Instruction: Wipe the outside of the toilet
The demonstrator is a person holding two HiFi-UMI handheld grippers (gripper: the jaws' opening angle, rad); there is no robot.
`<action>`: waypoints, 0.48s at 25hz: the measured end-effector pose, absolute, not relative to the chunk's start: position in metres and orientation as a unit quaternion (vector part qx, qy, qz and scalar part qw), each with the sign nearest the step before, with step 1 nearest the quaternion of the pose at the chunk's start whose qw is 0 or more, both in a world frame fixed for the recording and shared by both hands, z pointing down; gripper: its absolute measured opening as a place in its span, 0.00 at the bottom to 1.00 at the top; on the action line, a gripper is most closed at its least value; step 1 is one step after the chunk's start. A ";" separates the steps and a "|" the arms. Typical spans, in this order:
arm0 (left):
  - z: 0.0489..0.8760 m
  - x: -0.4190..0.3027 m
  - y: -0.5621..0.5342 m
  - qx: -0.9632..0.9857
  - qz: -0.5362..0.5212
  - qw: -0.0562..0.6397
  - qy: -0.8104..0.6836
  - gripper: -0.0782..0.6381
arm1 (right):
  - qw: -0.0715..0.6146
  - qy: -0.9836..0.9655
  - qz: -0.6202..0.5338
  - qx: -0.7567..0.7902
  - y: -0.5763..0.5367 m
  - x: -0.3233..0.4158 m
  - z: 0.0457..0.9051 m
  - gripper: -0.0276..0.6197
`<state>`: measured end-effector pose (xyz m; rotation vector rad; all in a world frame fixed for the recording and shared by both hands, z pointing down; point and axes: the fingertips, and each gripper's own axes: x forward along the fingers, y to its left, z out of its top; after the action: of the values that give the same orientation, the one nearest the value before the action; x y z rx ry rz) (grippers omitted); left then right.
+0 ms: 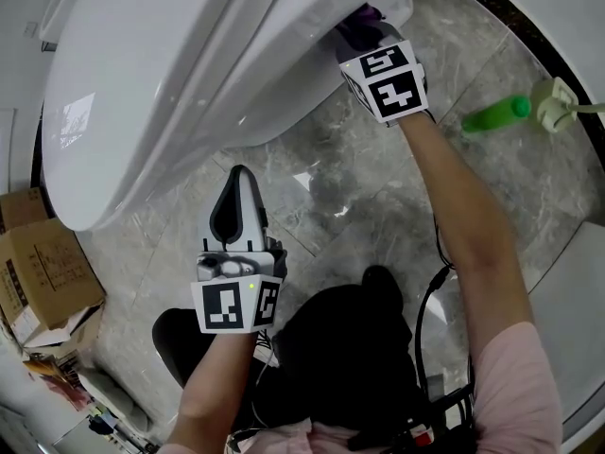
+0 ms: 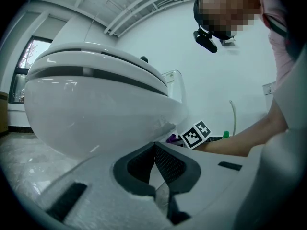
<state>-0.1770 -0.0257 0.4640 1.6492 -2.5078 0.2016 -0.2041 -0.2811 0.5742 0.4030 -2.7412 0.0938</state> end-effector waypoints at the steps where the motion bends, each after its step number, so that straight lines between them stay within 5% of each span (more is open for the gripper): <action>1: 0.466 -0.176 -0.024 0.546 0.068 0.069 -0.832 0.12 | 0.183 -0.973 0.033 0.139 -0.276 -0.205 0.575 0.13; 12: 0.468 -0.185 -0.013 0.540 0.069 0.066 -0.836 0.12 | 0.186 -0.977 0.037 0.094 -0.221 -0.219 0.583 0.13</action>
<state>-0.1851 -0.0127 0.4681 1.6304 -2.5219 0.2069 -0.2190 -0.2209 0.5825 0.2649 -2.7536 0.1037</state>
